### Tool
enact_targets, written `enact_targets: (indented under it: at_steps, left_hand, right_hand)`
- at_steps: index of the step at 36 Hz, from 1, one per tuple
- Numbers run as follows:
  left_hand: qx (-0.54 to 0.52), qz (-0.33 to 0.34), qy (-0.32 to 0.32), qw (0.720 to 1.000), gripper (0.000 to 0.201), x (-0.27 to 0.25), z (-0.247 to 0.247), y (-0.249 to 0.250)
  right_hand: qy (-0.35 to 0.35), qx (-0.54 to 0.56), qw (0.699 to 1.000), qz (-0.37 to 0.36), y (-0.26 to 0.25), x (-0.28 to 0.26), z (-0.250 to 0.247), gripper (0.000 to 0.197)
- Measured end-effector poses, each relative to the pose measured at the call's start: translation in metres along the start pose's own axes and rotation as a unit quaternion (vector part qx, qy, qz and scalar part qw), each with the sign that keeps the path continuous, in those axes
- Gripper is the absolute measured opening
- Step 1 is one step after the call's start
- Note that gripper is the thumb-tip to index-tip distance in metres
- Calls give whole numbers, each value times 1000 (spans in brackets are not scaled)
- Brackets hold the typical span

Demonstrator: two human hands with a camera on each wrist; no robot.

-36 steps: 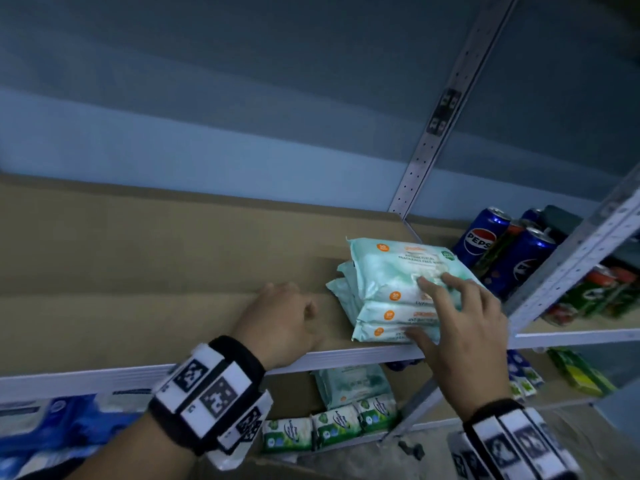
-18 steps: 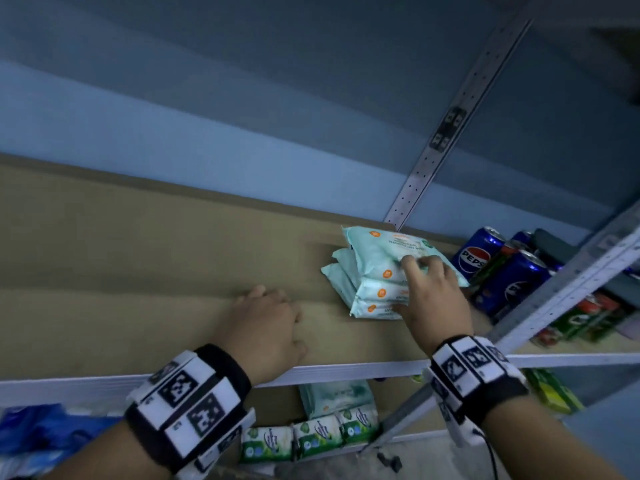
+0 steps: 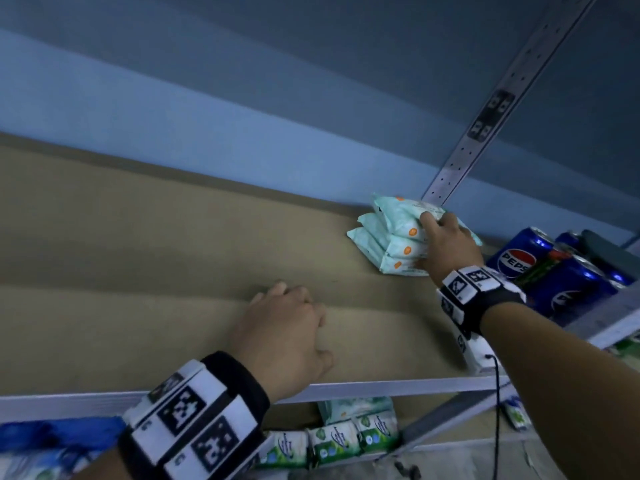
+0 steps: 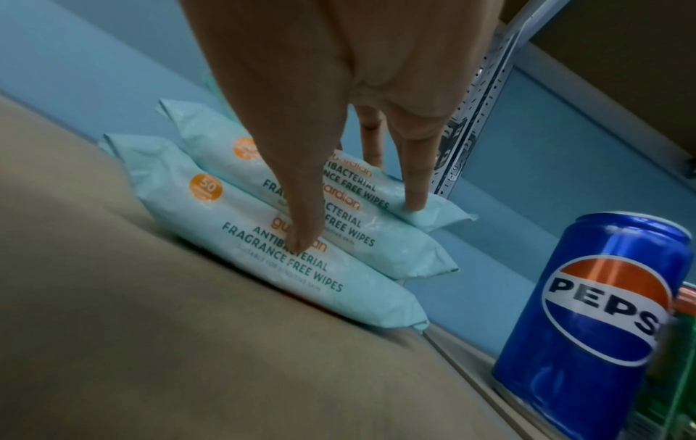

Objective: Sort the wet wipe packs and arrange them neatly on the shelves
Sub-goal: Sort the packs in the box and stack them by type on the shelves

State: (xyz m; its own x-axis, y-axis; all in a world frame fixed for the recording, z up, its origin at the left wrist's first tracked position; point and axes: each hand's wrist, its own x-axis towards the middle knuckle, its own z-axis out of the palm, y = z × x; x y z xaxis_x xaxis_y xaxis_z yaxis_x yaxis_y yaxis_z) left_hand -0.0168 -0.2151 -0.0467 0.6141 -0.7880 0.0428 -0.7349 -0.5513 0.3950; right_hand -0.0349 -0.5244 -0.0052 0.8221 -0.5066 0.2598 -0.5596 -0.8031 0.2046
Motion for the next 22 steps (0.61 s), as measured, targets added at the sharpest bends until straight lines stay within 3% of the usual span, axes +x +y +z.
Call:
enact_targets:
  at_steps: [22]
  left_hand:
    - [33,-31,10,999,54,11,-2,9]
  right_hand:
    - [5,-20,1000,23,1,91,24,51]
